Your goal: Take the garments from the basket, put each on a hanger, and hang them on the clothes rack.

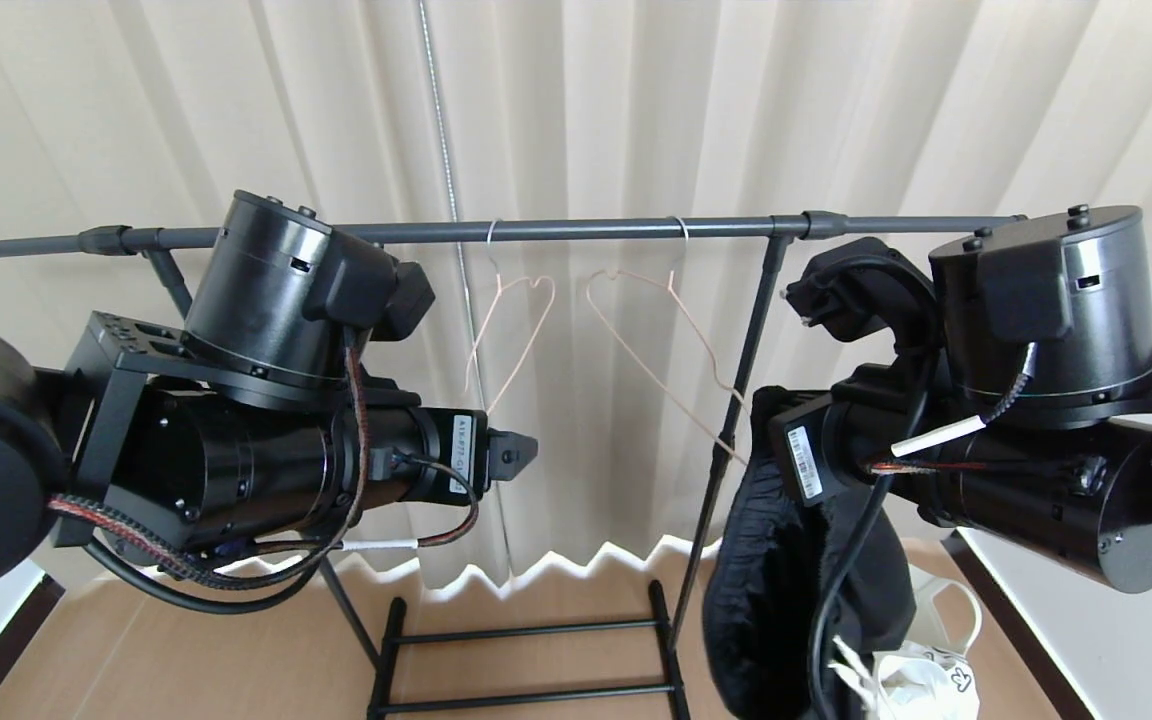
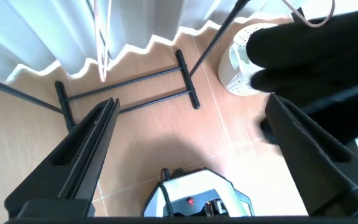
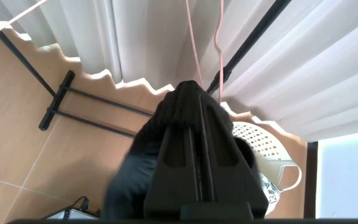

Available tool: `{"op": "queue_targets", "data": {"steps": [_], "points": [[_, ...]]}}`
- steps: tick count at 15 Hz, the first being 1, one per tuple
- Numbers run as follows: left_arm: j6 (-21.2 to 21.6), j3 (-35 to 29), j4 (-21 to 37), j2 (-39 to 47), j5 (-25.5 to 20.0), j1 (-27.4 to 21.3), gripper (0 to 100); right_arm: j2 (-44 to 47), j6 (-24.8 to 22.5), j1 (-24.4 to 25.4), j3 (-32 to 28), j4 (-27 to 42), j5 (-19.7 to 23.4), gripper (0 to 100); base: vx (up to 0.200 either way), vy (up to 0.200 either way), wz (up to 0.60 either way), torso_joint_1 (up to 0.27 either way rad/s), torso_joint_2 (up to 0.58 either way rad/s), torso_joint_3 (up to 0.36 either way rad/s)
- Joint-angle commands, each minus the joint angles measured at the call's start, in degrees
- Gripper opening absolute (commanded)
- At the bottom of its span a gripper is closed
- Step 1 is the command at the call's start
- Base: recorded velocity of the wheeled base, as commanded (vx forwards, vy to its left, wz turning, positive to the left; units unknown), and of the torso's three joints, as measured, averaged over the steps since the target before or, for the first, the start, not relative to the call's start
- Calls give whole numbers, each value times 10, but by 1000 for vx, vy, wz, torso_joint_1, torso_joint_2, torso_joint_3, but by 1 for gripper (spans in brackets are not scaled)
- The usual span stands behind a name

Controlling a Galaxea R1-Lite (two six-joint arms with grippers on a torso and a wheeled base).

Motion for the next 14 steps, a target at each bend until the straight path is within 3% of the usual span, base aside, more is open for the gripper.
{"op": "queue_targets", "data": {"steps": [1, 9, 14], "points": [[1, -5, 0, 2, 0, 7, 100, -1, 0, 0, 2, -1, 0, 0, 0, 0, 0, 0, 0, 0], [39, -25, -73, 79, 1, 55, 100, -2, 0, 0, 6, -3, 0, 0, 0, 0, 0, 0, 0, 0], [59, -96, -74, 143, 1, 104, 100, -1, 0, 19, 14, -3, 0, 0, 0, 0, 0, 0, 0, 0]]}}
